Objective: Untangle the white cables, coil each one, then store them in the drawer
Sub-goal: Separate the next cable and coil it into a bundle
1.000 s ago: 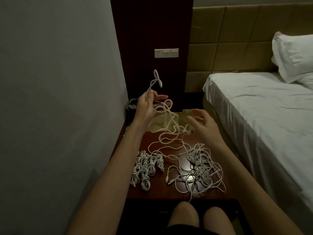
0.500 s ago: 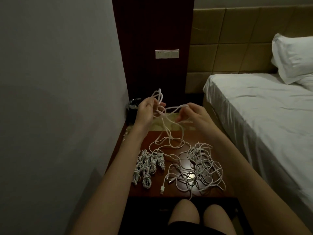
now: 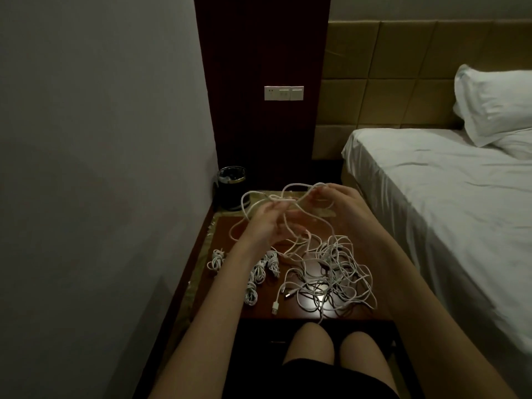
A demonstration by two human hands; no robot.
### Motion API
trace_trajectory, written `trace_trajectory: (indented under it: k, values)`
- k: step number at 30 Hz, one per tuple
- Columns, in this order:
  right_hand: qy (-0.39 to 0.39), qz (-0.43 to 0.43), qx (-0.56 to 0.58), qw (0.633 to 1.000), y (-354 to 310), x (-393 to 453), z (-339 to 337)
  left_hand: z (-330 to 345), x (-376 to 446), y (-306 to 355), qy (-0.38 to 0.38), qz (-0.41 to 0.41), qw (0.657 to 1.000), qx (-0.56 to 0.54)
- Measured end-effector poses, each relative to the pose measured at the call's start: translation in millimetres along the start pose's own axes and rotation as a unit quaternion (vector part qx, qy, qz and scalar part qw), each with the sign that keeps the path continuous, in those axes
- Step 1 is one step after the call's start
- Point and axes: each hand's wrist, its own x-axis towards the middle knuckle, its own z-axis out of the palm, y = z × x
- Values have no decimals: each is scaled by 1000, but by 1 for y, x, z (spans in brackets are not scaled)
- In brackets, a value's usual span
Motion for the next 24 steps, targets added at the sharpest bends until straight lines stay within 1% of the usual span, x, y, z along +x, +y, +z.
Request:
trace_trajectory:
  k: [2,4,8,10,12,16,19,20,22,24]
  values:
    - [9,5,-23,1000,4,-12,-5,-1,-9,-4,10,-1,1000,-3]
    - [18,8,-52,998,6,-26,-8,-1,-18,-8,1,-5,1000,-3]
    - [58,-1,-61,996,2,-52,-8,0,-38,-14,-40,-14,999,27]
    - [63,3,-81,995,3,-61,-9,1,-49,-18,-55,-13,997,46]
    - [68,3,-93,993,4,-71,-9,1,-59,-24,-46,-7,997,63]
    - [83,-6,-22,996,3,-92,-9,0,-73,-38,-9,8,990,139]
    - [100,-20,11,995,4,-104,-7,-4,-81,-53,25,-9,987,159]
    - [107,-23,15,994,4,-108,-5,-5,-85,-57,26,-24,985,170]
    - [120,-27,8,992,3,-114,-3,-7,-95,-61,-21,-77,976,203]
    - [119,-27,-8,993,3,-121,-1,-6,-105,-61,-86,-113,949,282]
